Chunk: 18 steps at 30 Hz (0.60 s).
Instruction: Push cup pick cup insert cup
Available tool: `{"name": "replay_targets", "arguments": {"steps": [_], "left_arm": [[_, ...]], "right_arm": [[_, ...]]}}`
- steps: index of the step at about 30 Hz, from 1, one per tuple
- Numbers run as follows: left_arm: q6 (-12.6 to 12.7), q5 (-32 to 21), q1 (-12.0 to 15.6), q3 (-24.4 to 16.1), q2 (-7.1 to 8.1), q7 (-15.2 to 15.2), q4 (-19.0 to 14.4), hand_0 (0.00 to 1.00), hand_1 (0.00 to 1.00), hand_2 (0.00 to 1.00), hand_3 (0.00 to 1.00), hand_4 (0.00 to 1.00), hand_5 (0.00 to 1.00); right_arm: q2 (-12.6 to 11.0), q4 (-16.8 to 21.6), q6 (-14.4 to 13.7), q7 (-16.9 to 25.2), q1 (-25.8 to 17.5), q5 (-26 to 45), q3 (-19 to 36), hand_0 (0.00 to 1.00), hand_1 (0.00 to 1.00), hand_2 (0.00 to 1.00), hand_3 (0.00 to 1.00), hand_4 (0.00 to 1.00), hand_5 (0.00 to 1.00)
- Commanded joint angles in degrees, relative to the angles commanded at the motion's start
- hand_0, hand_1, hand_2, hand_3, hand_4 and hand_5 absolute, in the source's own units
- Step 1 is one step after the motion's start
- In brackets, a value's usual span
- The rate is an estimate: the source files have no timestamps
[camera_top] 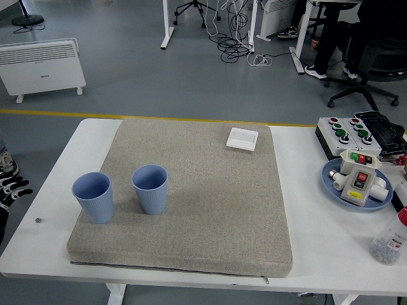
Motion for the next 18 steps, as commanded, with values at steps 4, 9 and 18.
{"name": "replay_targets", "arguments": {"steps": [4, 9, 18], "left_arm": [[0.3, 2.9, 0.5, 1.8, -0.05, -1.9, 0.2, 0.447, 0.507, 0.483, 0.463, 0.655, 0.998], [0.3, 6.3, 1.1, 4.5, 0.20, -3.0, 0.1, 0.453, 0.507, 0.483, 0.459, 0.643, 0.998], [1.2, 10.4, 2.4, 9.9, 1.54, -5.5, -0.2, 0.470, 0.513, 0.487, 0.460, 0.641, 0.998]], "right_arm": [[0.0, 0.0, 0.0, 0.0, 0.0, 0.0, 0.0, 0.750, 0.612, 0.584, 0.584, 0.107, 0.580], [0.0, 0.0, 0.0, -0.1, 0.0, -0.3, 0.1, 0.750, 0.611, 0.585, 0.584, 0.107, 0.580], [0.0, 0.0, 0.0, -0.1, 0.0, -0.2, 0.0, 0.750, 0.610, 0.584, 0.583, 0.107, 0.580]]}}
